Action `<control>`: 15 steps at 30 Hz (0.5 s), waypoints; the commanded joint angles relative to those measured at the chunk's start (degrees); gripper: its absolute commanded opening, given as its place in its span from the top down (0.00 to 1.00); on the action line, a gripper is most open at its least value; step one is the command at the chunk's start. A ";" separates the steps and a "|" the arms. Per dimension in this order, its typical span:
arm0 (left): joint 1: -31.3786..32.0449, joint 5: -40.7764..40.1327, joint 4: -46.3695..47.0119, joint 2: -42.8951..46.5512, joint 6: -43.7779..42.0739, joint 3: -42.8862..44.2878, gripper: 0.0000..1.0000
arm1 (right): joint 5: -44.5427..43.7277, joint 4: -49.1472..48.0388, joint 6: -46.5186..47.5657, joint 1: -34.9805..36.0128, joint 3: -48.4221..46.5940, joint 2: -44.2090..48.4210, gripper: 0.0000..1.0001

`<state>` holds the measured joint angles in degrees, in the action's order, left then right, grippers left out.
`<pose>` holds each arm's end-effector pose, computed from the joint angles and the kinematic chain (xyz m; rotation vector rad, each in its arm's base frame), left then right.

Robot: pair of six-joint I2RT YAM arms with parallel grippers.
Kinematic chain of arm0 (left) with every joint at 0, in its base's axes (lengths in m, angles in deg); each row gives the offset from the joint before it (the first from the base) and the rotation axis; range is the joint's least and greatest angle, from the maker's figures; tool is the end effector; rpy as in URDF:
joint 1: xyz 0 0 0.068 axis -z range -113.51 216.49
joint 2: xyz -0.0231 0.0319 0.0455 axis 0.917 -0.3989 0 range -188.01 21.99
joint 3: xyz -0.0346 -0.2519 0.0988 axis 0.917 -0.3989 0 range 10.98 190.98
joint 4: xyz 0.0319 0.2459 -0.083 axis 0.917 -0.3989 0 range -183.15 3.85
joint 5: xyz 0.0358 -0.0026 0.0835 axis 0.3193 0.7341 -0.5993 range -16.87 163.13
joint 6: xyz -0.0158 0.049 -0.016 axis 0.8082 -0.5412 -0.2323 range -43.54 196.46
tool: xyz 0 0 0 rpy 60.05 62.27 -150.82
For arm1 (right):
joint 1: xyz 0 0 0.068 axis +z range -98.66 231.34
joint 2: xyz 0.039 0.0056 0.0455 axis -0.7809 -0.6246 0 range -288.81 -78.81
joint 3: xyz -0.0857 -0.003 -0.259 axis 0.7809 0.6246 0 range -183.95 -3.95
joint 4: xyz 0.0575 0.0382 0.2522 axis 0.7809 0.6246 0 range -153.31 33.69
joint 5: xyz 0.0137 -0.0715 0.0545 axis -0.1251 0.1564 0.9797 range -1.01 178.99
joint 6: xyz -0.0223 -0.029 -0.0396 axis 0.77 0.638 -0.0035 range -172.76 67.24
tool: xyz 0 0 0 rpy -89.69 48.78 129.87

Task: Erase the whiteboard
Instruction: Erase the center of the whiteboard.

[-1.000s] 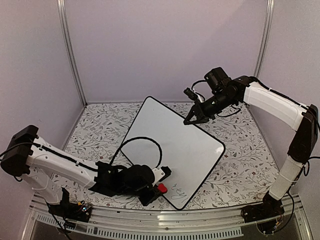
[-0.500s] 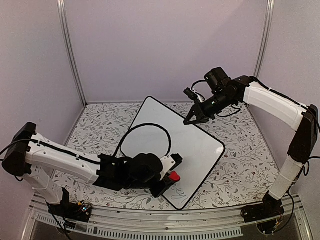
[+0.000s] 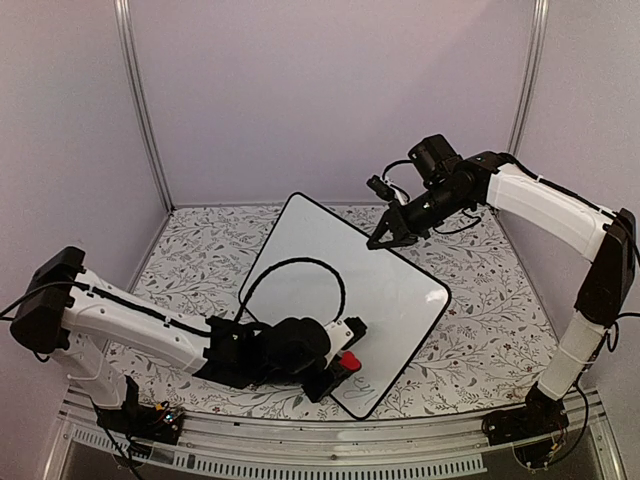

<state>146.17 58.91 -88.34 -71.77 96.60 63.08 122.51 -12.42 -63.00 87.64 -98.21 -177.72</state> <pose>0.0693 -0.3314 0.1837 1.0713 2.1279 -0.5840 0.2855 0.2339 0.3288 -0.8308 2.5020 1.0475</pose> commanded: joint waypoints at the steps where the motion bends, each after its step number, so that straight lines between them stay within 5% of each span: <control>1: 1.00 1.64 -2.78 -2.26 2.13 -3.25 1.00 | 1.27 3.42 0.64 2.20 0.13 -2.52 1.00; 15: 1.24 2.44 -3.33 -1.96 5.41 -7.84 1.00 | 1.20 3.49 0.65 2.20 0.21 -2.50 1.00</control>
<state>147.85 61.19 -87.86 -71.73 100.12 58.03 123.01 -12.63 -62.55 87.64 -98.52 -178.05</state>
